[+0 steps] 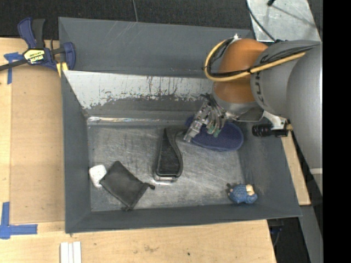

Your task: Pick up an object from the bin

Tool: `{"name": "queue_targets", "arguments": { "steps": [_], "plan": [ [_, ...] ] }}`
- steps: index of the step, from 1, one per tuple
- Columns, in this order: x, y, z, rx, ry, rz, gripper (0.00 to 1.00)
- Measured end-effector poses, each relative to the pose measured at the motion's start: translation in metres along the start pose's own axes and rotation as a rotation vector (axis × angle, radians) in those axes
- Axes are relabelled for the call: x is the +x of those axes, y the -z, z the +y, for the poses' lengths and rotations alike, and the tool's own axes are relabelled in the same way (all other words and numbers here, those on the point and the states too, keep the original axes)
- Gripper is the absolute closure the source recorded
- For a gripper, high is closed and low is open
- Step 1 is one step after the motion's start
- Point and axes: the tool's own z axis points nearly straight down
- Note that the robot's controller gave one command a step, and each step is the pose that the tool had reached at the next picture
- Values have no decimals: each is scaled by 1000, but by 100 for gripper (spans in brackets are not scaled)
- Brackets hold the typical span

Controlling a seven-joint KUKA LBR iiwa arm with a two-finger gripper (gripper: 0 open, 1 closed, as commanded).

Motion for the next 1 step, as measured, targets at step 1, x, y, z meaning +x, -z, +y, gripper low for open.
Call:
{"name": "queue_targets", "arguments": {
  "steps": [1],
  "plan": [
    [-4, 154, 1, 3, -10, 13, 100]
  ]
}}
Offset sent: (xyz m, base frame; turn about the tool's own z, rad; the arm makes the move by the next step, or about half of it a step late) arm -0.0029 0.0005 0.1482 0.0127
